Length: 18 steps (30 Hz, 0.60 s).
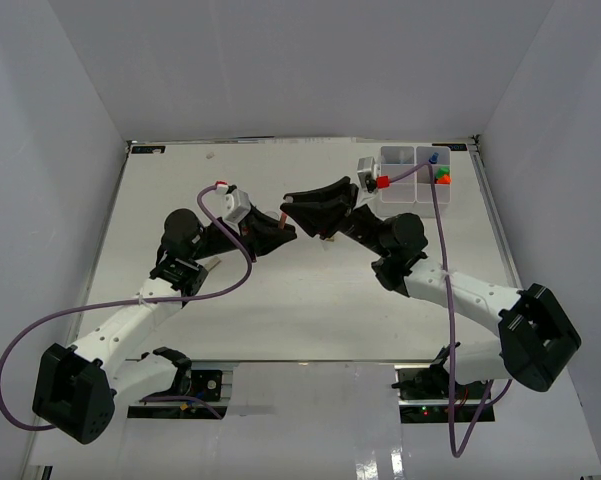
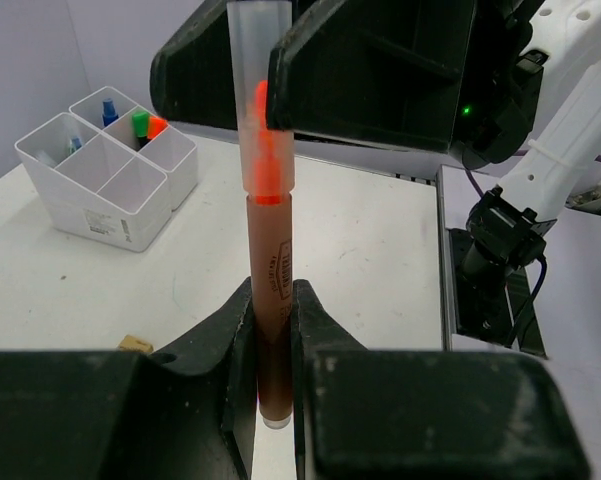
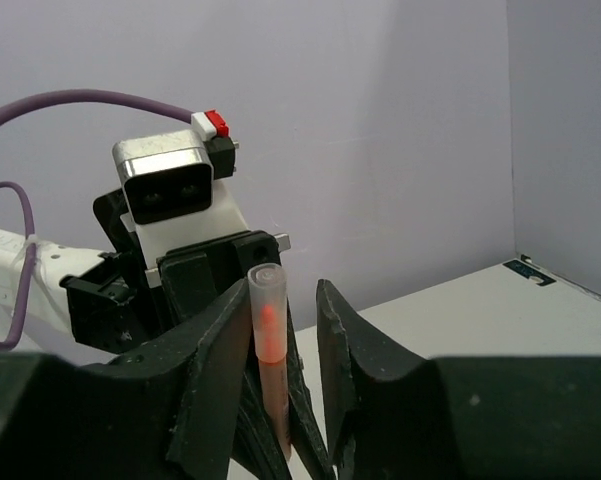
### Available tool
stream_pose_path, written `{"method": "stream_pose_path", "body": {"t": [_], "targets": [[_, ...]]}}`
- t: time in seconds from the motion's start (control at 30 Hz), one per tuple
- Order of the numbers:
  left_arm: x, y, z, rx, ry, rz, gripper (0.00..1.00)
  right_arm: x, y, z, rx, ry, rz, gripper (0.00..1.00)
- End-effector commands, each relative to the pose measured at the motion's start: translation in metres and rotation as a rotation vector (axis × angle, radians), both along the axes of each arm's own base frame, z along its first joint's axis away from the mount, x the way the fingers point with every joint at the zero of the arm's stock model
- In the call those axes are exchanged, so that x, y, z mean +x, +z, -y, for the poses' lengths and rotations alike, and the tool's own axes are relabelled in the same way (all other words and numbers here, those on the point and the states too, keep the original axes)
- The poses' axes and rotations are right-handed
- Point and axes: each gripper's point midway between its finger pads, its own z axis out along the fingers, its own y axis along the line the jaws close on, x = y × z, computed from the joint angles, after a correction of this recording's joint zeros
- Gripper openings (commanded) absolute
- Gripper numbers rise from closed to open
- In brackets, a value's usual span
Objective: Sort the stationery into containers
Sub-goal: Close the pen cap on the pen.
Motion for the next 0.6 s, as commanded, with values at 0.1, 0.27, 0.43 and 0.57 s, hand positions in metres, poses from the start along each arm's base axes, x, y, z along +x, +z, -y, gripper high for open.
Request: {"method": "stream_pose_path", "body": {"t": [0.1,0.27,0.43,0.57], "targets": [[-0.006,0.026,0.002,-0.046,-0.023,0.105,0.0,-0.007,0.015,0.011,-0.008,-0.043,0.057,0.47],[-0.006,0.021,0.002,-0.04,-0.03,0.094,0.0,-0.01,0.02,0.017,-0.025,-0.059,0.067,0.62],[-0.005,0.01,0.002,-0.015,-0.029,0.083,0.0,-0.007,0.02,0.023,-0.09,-0.108,0.037,0.88],[-0.004,0.001,0.002,0.009,-0.026,0.064,0.0,-0.006,0.026,0.038,-0.098,-0.172,0.013,0.9]]}}
